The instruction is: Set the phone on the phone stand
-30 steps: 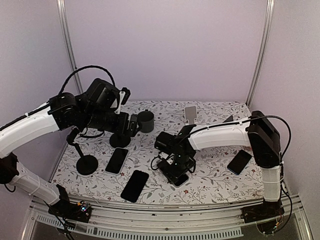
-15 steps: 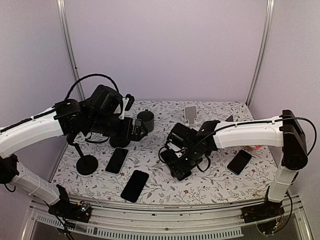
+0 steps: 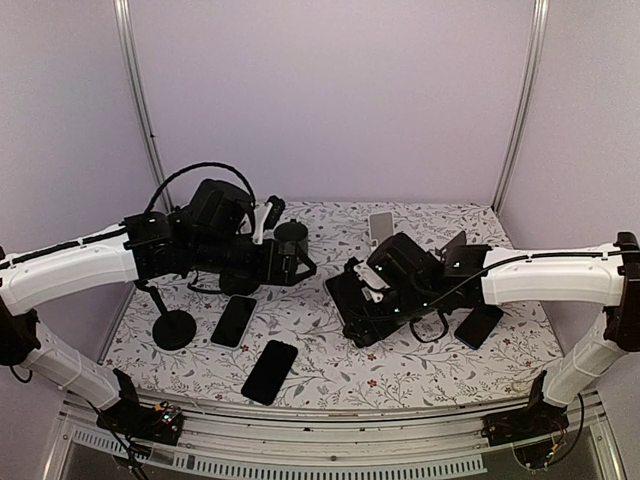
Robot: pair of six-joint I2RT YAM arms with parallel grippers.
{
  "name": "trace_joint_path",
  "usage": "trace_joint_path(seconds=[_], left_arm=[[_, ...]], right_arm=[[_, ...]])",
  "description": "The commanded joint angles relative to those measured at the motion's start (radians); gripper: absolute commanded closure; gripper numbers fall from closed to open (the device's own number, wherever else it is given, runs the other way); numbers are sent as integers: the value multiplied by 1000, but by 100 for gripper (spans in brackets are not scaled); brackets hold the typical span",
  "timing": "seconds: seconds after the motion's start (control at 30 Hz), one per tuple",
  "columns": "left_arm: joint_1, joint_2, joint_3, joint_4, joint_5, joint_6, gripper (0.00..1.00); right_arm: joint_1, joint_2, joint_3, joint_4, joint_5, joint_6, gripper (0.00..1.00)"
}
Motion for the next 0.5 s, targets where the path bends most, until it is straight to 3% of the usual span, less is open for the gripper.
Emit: trace_joint_path(seconds=[0.0, 0.47], left_arm=[[11, 36, -6, 130, 105, -12, 9], [16, 126, 2, 256, 228, 14, 23]], right_arm=[[5, -86, -13, 143, 40, 9, 61], [5, -158, -23, 207, 96, -6, 60]])
